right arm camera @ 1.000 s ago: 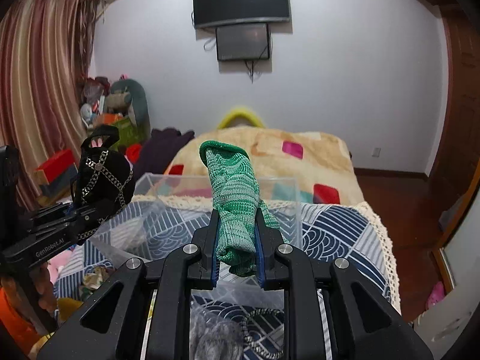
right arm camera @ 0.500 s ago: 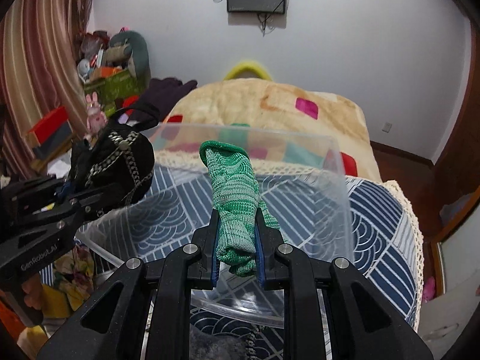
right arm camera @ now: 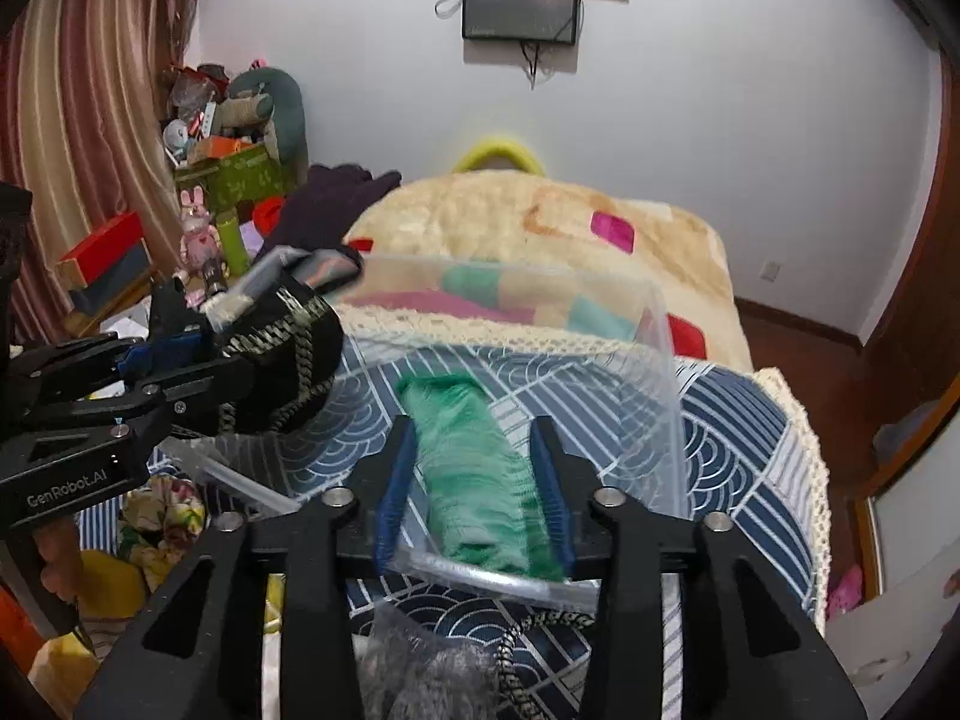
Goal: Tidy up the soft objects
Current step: 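Carry the bag and sock over the clear box and open both tools, then grasp the clear bag of striped socks with the right tool while the left grasps the yellow sponge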
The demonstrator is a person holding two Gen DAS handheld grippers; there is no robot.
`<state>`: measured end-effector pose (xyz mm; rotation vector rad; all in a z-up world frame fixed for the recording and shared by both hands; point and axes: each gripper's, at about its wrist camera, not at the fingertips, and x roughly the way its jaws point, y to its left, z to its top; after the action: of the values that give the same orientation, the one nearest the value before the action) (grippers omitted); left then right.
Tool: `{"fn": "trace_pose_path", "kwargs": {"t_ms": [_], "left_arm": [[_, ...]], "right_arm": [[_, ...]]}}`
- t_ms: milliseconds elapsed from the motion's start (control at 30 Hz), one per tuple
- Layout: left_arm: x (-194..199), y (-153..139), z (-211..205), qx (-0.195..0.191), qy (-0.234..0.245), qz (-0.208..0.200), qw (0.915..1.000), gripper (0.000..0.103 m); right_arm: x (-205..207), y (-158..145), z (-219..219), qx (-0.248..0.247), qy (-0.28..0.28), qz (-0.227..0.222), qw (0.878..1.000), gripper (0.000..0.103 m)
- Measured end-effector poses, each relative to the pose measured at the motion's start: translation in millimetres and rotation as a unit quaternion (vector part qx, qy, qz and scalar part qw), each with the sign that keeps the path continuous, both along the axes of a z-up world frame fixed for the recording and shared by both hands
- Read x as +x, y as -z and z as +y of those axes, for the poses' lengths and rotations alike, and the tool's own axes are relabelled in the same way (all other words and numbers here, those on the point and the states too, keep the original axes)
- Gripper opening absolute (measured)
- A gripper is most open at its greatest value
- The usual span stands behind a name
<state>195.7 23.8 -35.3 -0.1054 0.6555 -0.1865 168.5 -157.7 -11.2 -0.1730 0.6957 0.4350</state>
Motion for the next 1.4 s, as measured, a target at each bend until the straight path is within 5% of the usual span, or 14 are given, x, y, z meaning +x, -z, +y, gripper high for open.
{"fn": "trace_pose_path", "kwargs": {"t_ms": [167,533,1133,1400], "left_arm": [[-26.0,-14.7,1.8,0.011,-0.006,-0.033,0.9994,0.052],[-85.0,-24.7,12.8,0.018,-0.031,-0.067,0.9971,0.058],[-128.9,51.4,14.3,0.041,-0.060,0.005,0.9973,0.063],[-145.1,72.6,22.6,0.035,-0.068,0.023,0.9968,0.068]], "right_arm": [[-13.1,-17.0,-9.6,0.024,-0.002,-0.026,0.999,0.044],[-54.3,-28.1,-27.4,0.045,-0.001,-0.072,0.996,0.050],[-82.4,50.3,-49.0,0.074,0.034,0.021,0.996,0.050],[-82.4,61.5,-55.3,0.092,0.032,0.045,0.994,0.049]]}}
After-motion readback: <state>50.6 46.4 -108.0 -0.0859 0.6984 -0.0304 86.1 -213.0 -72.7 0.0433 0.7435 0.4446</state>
